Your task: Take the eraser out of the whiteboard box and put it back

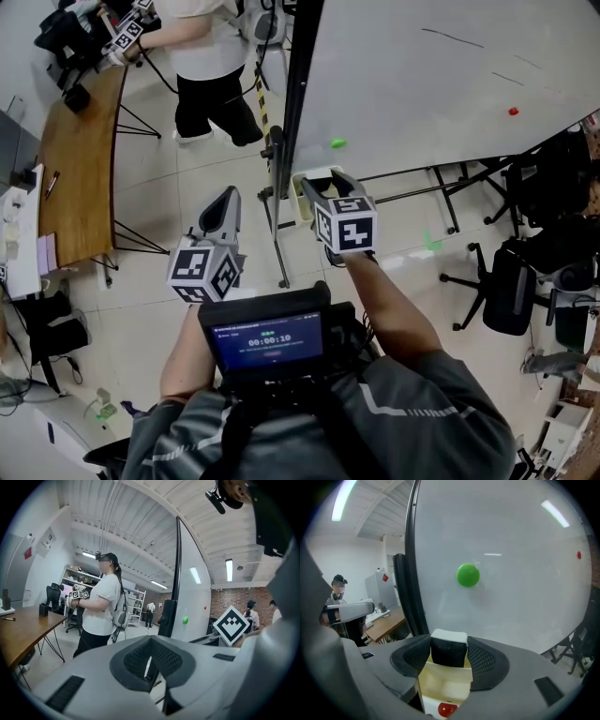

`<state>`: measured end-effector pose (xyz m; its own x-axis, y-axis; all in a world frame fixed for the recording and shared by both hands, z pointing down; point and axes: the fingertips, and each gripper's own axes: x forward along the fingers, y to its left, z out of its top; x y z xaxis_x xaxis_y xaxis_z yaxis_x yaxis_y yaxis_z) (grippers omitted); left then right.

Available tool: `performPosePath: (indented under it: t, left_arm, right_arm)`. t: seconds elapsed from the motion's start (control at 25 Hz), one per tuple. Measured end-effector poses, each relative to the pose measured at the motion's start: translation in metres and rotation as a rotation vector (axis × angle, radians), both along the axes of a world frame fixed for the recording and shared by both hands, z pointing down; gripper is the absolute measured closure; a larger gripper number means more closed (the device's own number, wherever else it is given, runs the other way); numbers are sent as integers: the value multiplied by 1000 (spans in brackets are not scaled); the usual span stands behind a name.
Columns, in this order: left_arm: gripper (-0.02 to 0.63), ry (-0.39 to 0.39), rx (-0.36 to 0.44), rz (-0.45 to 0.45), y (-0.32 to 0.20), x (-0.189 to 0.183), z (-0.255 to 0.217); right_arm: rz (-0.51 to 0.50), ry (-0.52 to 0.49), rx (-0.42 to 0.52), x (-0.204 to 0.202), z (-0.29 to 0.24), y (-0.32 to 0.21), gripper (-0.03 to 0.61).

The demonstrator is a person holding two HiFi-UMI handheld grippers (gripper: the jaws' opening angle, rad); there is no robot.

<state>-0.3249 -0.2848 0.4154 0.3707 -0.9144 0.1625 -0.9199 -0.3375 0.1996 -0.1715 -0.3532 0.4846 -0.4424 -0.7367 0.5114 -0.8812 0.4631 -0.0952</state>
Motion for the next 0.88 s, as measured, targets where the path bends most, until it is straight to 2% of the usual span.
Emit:
performPosePath:
  t: [0.28,0.64,0.88]
  left_arm:
    - [583,-1,65,-7,3,5,-33]
    - [583,-11,138,19,13,21,-80]
    - [584,-12,228,33,27,36,-125]
  right_arm:
    - [-46,-137,120,17,-66,15,301]
    - [-112,-209,268,36,-149,38,304]
    - [-151,-263,346,48,-198,56,304]
